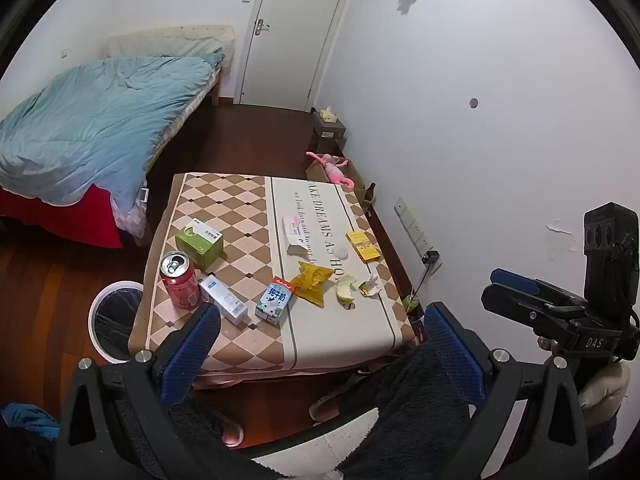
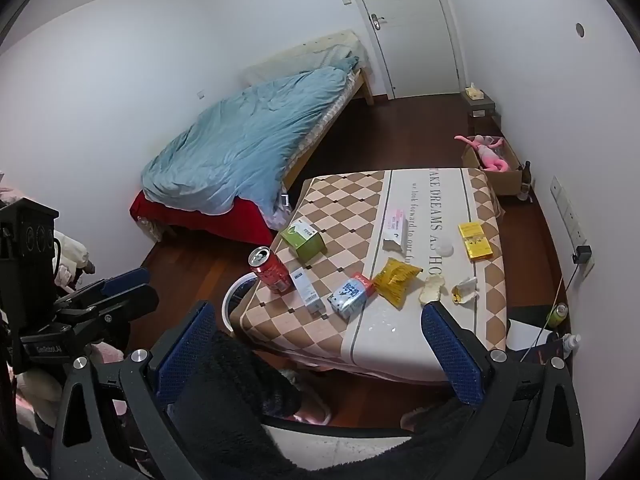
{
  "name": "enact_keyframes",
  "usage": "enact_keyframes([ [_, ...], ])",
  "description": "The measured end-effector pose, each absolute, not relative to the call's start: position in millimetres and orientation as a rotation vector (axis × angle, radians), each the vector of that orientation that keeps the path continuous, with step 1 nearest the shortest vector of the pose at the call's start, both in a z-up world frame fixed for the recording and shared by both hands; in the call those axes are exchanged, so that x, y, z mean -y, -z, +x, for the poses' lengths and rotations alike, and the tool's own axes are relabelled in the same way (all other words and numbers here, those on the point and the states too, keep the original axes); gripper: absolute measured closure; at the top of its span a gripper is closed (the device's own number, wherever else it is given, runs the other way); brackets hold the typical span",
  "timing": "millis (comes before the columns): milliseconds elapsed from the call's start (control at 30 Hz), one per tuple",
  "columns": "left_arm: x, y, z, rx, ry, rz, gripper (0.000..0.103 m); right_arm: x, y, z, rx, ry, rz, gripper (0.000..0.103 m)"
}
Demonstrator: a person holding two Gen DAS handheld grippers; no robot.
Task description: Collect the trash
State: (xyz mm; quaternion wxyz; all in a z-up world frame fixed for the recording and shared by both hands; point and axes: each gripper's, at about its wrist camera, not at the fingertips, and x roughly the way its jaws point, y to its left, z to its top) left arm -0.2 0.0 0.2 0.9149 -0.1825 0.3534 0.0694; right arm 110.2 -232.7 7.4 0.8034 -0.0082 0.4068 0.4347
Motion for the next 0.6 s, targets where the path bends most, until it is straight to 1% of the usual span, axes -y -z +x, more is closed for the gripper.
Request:
enact_keyframes([
  [600,8.0,2.0,8.2,-0.709,-0.126,-0.396,0.0,236.1,-2.6,108.5,-0.869,-0.942,-0.003,0.0],
])
